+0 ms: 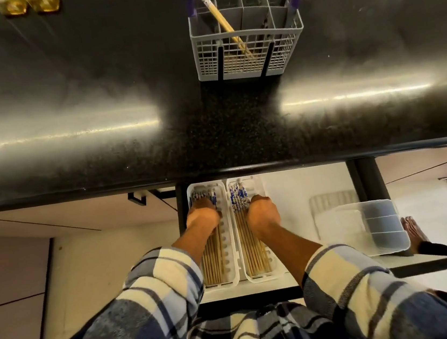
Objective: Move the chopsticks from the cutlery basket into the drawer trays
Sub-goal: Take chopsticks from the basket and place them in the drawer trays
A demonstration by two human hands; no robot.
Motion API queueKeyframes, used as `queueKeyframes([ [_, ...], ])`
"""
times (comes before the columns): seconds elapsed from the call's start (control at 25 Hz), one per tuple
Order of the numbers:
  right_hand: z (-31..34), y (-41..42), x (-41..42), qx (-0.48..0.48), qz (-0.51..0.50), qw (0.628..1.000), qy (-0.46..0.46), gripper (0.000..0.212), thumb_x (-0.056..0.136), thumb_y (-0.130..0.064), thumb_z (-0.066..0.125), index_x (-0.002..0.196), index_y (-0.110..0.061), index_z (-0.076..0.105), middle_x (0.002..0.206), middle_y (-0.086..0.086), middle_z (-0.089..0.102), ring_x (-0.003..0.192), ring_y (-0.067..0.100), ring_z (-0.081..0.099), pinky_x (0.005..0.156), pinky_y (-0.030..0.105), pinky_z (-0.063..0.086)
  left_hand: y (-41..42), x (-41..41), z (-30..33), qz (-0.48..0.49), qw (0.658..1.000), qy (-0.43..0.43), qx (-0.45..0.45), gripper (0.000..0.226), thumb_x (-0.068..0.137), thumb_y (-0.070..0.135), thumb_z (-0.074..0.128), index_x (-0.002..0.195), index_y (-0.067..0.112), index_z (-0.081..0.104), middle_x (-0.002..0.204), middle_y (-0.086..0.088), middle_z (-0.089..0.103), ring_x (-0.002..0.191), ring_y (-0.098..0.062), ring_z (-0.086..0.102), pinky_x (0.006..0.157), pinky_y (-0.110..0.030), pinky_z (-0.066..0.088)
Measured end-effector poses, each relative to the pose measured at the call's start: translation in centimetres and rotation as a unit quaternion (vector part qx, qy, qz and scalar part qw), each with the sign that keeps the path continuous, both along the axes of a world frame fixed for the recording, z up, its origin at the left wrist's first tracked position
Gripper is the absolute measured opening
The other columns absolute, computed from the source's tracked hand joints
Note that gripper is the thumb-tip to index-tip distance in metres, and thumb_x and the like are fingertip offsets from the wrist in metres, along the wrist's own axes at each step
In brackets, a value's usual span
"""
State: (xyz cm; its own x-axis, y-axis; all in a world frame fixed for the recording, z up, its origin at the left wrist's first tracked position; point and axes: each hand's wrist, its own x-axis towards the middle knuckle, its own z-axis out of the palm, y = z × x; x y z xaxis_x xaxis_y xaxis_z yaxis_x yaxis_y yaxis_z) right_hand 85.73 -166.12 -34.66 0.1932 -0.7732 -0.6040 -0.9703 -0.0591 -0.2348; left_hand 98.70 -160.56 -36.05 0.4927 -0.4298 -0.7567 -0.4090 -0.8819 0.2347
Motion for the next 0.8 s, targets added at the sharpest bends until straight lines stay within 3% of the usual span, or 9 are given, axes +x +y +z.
queueKeyframes([
  [0.12, 0.1, -0.2, 0.4, 0.004, 0.007, 1.0, 0.017, 0.022, 0.096, -0.007, 0.056, 0.116, -0.003, 0.063, 0.112, 0.015, 0.068, 0.103, 0.028, 0.067, 0.09, 0.034, 0.055, -0.5, -0.5, 0.2, -0.003, 0.999, -0.001, 0.035, 0.034, 0.098, 0.026, 0.051, 0.125, 0.007, 0.053, 0.118, -0.015, 0.061, 0.105, -0.029, 0.064, 0.093, -0.037, 0.055],
  [0.2, 0.1, -0.3, 0.5, 0.004, 0.012, 1.0, 0.018, 0.022, 0.096, -0.006, 0.055, 0.117, -0.003, 0.062, 0.113, 0.015, 0.068, 0.104, 0.028, 0.067, 0.09, 0.035, 0.055, -0.8, -0.6, -0.3, -0.012, 0.999, -0.015, 0.036, 0.037, 0.098, 0.028, 0.048, 0.131, 0.01, 0.051, 0.123, -0.015, 0.06, 0.11, -0.03, 0.061, 0.094, -0.037, 0.052],
  [0.4, 0.0, -0.3, 0.6, 0.011, 0.023, 0.999, 0.02, 0.026, 0.096, -0.01, 0.056, 0.122, -0.003, 0.059, 0.116, 0.016, 0.067, 0.107, 0.029, 0.067, 0.093, 0.036, 0.056, -1.3, -0.7, -0.8, -0.069, 0.994, -0.066, 0.057, 0.029, 0.101, 0.022, 0.046, 0.123, 0.007, 0.057, 0.119, -0.013, 0.063, 0.111, -0.027, 0.062, 0.083, -0.029, 0.048],
  [0.52, 0.1, -0.3, 0.5, 0.018, 0.031, 0.999, 0.02, 0.027, 0.097, -0.011, 0.055, 0.123, -0.004, 0.058, 0.117, 0.015, 0.066, 0.107, 0.028, 0.066, 0.093, 0.035, 0.055, -1.1, -0.9, -0.6, -0.086, 0.992, -0.062, 0.064, 0.029, 0.101, 0.023, 0.043, 0.124, 0.008, 0.054, 0.106, -0.01, 0.062, 0.104, -0.023, 0.06, 0.079, -0.023, 0.048],
  [0.64, 0.2, -0.2, 0.4, 0.02, 0.04, 0.999, 0.025, 0.027, 0.097, -0.012, 0.057, 0.122, -0.005, 0.058, 0.116, 0.014, 0.066, 0.108, 0.028, 0.066, 0.094, 0.035, 0.055, -0.8, -0.9, -0.7, -0.107, 0.988, -0.09, 0.064, 0.032, 0.096, 0.022, 0.055, 0.125, 0.01, 0.052, 0.12, -0.012, 0.06, 0.111, -0.025, 0.059, 0.095, -0.036, 0.051],
  [0.8, 0.4, 0.0, 0.2, 0.005, 0.045, 0.999, 0.022, 0.025, 0.098, -0.012, 0.055, 0.121, -0.005, 0.057, 0.115, 0.014, 0.066, 0.105, 0.027, 0.066, 0.089, 0.034, 0.054, -0.7, -1.0, -0.6, -0.118, 0.986, -0.099, 0.056, 0.037, 0.094, 0.019, 0.058, 0.129, 0.009, 0.05, 0.126, -0.014, 0.059, 0.115, -0.027, 0.059, 0.098, -0.039, 0.051],
])
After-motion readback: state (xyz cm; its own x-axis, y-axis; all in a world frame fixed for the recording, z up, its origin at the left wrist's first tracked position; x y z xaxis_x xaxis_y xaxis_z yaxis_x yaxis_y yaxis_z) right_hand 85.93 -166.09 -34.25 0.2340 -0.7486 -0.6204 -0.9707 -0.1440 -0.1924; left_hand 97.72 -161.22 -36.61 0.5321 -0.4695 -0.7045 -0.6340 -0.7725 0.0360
